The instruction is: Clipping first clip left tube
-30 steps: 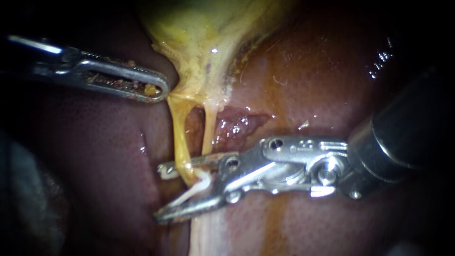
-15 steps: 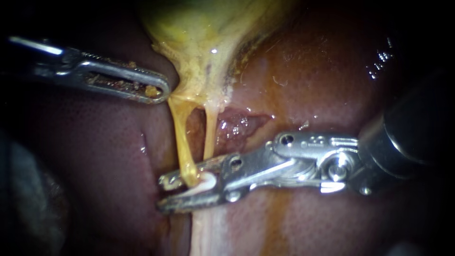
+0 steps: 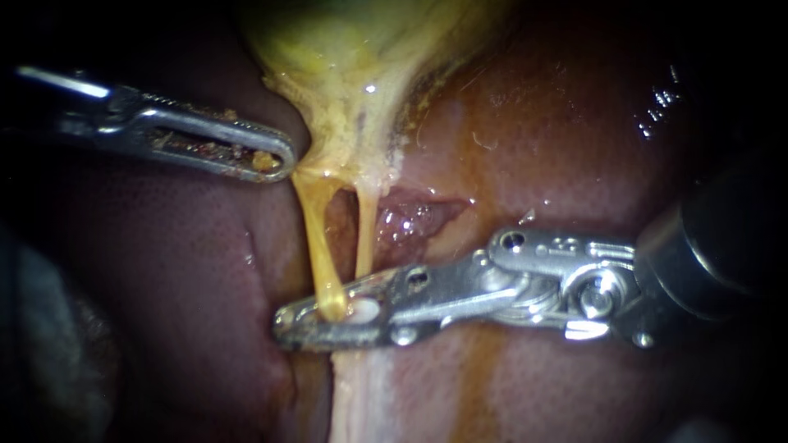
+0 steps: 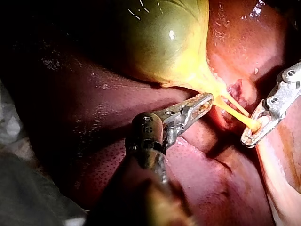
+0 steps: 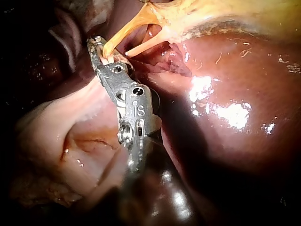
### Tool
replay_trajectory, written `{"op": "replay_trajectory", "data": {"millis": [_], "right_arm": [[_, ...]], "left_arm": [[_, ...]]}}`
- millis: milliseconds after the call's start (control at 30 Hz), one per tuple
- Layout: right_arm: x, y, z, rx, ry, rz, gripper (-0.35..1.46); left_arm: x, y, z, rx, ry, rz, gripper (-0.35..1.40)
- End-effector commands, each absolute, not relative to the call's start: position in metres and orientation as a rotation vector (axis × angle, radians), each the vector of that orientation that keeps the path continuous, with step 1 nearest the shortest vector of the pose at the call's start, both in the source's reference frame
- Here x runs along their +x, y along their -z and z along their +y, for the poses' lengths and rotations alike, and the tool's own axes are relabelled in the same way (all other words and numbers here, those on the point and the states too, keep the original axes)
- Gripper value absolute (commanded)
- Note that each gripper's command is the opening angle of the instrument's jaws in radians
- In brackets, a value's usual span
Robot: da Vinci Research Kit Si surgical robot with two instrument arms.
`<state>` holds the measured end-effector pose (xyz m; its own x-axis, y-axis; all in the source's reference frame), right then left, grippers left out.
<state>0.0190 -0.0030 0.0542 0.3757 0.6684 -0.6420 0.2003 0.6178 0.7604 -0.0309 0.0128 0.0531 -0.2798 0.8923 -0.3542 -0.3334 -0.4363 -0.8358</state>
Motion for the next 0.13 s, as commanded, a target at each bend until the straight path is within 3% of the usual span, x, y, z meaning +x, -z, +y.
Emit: {"op": "replay_trajectory", "data": {"millis": [33, 133], "right_arm": [[0.0189, -0.0544, -0.0031, 0.896, -0.356, 1.181, -0.35], [0.0189, -0.0545, -0.0029, 0.896, -0.357, 1.181, -0.35]], "left_arm": [[-0.0309, -0.0531, 0.0128, -1.076, -1.832, -0.816, -0.35], [-0.0308, -0.0531, 0.0128, -1.076, -1.832, -0.816, -0.35]]}}
